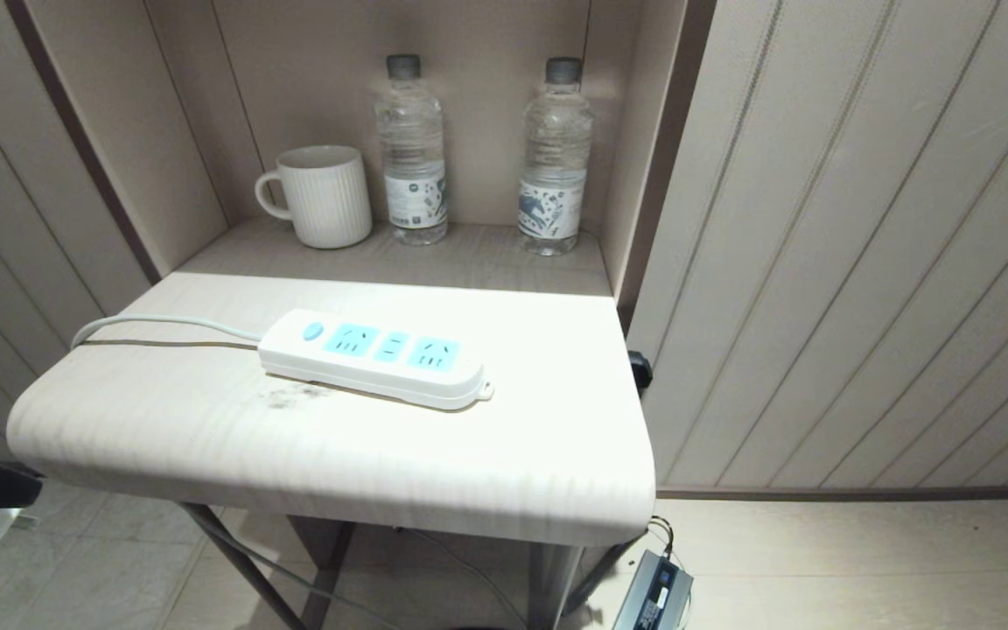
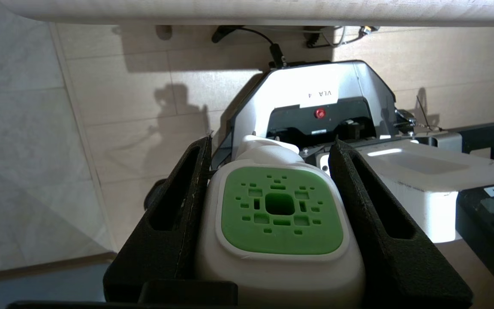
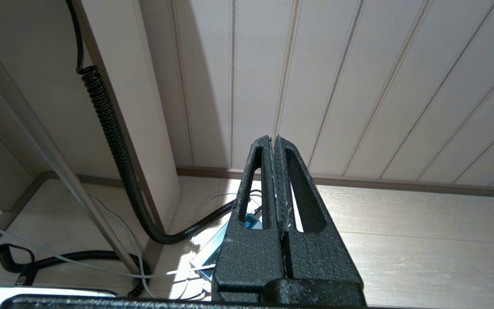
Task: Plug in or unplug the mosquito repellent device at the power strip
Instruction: Insert the plug into the socket
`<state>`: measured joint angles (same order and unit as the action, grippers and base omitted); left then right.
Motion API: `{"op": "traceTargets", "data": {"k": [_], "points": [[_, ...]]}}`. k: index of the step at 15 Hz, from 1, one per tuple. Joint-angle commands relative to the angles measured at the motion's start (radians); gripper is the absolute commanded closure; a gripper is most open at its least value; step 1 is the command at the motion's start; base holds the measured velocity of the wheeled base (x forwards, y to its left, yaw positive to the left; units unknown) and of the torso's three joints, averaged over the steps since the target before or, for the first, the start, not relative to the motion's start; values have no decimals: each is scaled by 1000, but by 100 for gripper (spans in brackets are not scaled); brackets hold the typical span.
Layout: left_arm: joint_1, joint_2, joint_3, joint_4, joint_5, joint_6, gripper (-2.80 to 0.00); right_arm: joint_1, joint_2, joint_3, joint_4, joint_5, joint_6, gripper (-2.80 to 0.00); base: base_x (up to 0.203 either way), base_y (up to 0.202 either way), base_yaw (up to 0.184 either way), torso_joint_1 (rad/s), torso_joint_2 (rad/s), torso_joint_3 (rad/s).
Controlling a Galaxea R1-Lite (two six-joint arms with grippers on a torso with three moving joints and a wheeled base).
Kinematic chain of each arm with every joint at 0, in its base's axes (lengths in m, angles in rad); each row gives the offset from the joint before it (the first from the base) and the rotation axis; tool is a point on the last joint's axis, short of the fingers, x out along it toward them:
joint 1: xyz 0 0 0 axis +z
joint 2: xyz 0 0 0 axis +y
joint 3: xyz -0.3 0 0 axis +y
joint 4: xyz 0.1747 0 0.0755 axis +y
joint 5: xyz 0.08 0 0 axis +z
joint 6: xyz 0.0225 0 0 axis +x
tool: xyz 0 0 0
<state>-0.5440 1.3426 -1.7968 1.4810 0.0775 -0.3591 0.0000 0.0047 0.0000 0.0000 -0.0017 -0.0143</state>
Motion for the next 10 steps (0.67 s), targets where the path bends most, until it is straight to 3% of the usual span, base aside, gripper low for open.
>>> {"op": "traceTargets", "data": {"k": [1, 5, 10], "points": [[-1, 12, -7, -5, 2, 0, 0, 0, 0, 0, 0, 0, -1, 0, 0, 0, 0, 0, 0, 0], [-1, 23, -16, -7, 4, -1, 0, 2, 0, 0, 0, 3, -3, 0, 0, 0, 0, 5, -20, -13], [-1, 15, -38, 14, 10, 0, 0, 2, 0, 0, 0, 3, -4, 0, 0, 0, 0, 120, -371, -248]]}}
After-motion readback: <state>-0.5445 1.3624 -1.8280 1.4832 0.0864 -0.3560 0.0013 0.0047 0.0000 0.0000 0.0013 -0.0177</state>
